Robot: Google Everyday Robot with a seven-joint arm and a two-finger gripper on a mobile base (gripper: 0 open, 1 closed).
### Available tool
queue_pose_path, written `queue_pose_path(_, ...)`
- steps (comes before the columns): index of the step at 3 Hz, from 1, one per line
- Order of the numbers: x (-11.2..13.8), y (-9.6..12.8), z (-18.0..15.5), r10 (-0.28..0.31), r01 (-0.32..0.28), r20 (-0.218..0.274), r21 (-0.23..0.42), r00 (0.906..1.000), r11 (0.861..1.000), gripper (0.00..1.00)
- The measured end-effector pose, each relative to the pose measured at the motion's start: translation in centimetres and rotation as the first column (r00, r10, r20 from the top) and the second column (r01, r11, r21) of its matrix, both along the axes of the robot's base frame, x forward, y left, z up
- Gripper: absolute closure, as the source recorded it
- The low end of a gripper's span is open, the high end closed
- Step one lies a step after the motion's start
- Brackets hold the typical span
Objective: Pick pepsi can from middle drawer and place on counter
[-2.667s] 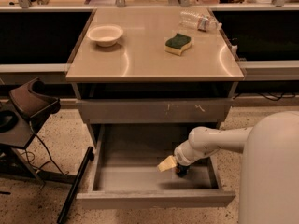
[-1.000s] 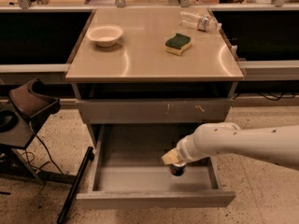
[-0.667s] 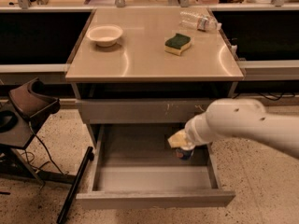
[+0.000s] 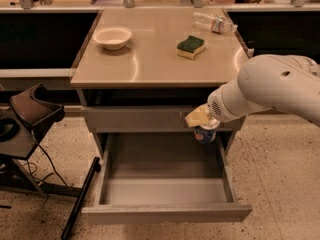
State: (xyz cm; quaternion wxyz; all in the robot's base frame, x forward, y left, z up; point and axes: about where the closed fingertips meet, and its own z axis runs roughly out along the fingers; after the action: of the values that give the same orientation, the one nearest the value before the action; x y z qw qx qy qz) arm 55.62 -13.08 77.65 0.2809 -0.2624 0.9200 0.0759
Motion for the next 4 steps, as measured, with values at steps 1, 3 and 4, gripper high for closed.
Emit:
queue_pose_path(1,0.2,-0.2,5.0,0.001,0.002,0.052,-0.043,0.9987,0.999,1.0)
queue_pose_path(3,2.9,-1.5,20.9,-0.044,0.069,0.158,-0.154,0.9864,0.986,1.0)
queue_pose_path(4,2.7,-1.4,24.1,-0.047,0.074,0.178,-0.143,0.9829,0.987,1.0)
